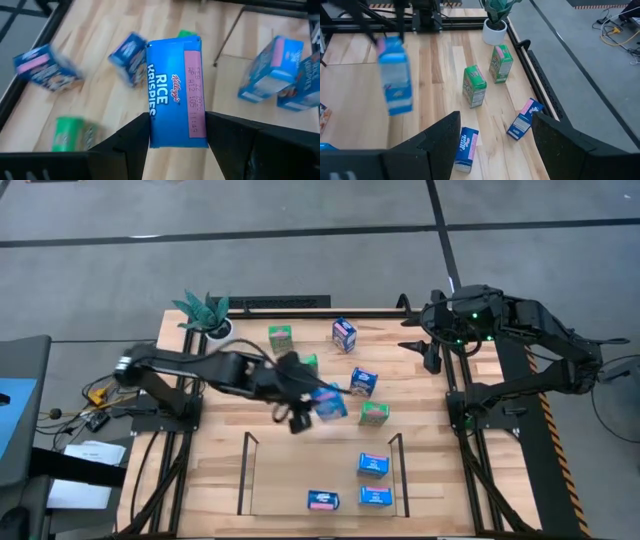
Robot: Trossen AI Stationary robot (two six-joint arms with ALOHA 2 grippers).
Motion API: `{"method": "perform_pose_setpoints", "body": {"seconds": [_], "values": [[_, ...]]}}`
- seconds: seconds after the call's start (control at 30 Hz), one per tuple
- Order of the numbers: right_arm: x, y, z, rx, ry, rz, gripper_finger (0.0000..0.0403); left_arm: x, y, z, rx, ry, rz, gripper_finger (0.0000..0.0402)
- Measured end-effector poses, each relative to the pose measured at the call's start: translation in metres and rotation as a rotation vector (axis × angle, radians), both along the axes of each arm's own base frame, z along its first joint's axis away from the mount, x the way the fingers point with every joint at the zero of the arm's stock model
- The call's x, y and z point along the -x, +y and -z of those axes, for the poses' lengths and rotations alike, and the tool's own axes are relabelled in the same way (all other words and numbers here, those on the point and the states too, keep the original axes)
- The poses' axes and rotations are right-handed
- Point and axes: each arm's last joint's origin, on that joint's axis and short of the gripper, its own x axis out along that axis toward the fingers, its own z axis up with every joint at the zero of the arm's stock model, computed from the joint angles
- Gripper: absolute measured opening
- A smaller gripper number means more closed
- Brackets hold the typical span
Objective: Stack cereal on shelf
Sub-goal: Put the light blue cereal box on the shelf aligned with the other light blue cereal box
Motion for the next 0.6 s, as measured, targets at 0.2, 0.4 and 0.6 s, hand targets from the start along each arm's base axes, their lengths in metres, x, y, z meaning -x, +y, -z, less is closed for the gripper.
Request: {"method": "perform_pose_setpoints", "body": {"seconds": [0.2,0.4,0.6], "values": [[0.000,0.000,0.000,-0.014,-0.004,0.009,0.0270,-0.054,-0.029,0.005,-0.081,0.016,0.097,0.0173],[0.000,0.000,0.000,-0.014,-0.004,0.009,0.0270,-0.093,-0.049,0.021,-0.182,0.045,0.167,0.0173],[0.000,0.000,0.000,-0.021,-0.006,0.012,0.0270,-0.116,-0.060,0.046,-0.253,0.102,0.218,0.0173]]}}
